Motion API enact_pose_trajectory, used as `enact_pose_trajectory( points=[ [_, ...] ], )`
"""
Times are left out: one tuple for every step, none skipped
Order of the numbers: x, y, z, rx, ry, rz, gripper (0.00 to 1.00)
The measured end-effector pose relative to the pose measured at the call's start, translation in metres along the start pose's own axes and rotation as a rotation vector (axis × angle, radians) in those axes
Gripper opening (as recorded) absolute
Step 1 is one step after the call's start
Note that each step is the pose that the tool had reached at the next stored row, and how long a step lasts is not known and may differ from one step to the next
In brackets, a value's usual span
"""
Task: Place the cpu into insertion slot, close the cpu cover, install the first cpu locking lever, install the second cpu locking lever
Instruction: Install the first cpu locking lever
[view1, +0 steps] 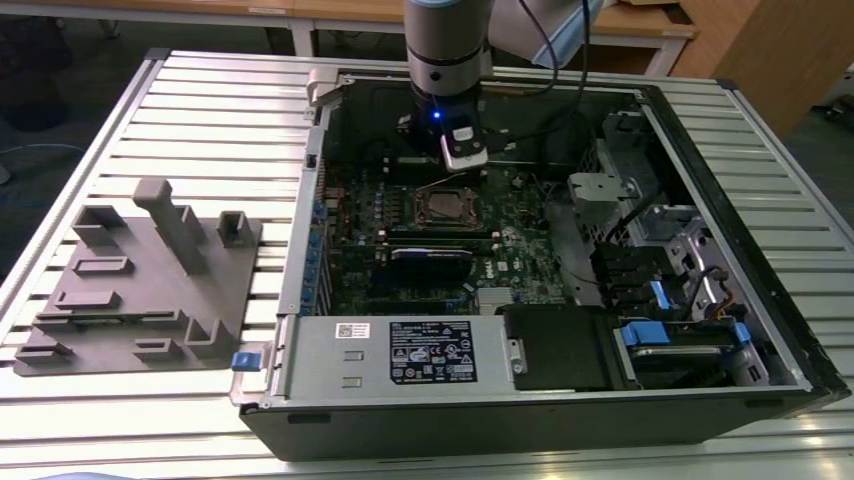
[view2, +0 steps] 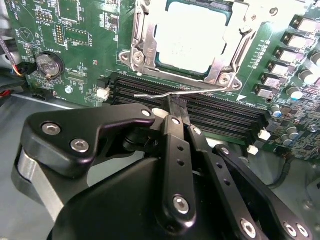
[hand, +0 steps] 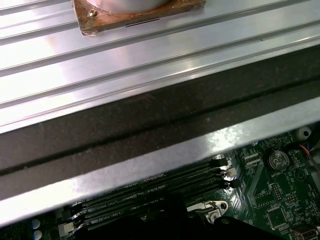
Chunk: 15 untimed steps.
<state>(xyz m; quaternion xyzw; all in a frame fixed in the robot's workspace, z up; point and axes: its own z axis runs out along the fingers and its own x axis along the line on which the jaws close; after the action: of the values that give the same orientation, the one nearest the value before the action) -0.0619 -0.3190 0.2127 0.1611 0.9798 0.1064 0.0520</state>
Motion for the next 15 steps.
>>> enact_pose_trajectory(
  points=[
    [0.0000, 0.0000, -0.0003, 0.0002, 0.0001, 0.000, 0.11],
    [-0.0001, 0.0001, -0.0003, 0.0001, 0.0001, 0.000, 0.11],
    [-0.0001, 0.0001, -0.0004, 0.0000, 0.0000, 0.000, 0.11],
    [-0.0001, 0.0001, -0.0005, 0.0002, 0.0001, 0.000, 0.11],
    [-0.0001, 0.0002, -0.0008, 0.0003, 0.0001, 0.000, 0.11],
    [-0.0002, 0.0002, -0.0010, 0.0003, 0.0001, 0.000, 0.11],
    [-0.0002, 0.0003, -0.0013, 0.0004, 0.0001, 0.000, 0.11],
    [-0.0002, 0.0004, -0.0018, 0.0004, 0.0001, 0.000, 0.11],
    [-0.0003, 0.0005, -0.0023, 0.0004, 0.0001, 0.000, 0.11],
    [-0.0003, 0.0007, -0.0030, 0.0003, 0.0001, 0.000, 0.11],
    [-0.0004, 0.0008, -0.0037, 0.0002, 0.0001, 0.000, 0.11],
    [-0.0004, 0.0010, -0.0042, 0.0002, 0.0001, 0.000, 0.11],
    [-0.0004, 0.0010, -0.0044, 0.0000, 0.0000, 0.000, 0.11],
    [-0.0004, 0.0011, -0.0044, -0.0001, 0.0000, 0.000, 0.11],
    [-0.0004, 0.0011, -0.0044, -0.0001, 0.0000, 0.000, 0.11]
  ],
)
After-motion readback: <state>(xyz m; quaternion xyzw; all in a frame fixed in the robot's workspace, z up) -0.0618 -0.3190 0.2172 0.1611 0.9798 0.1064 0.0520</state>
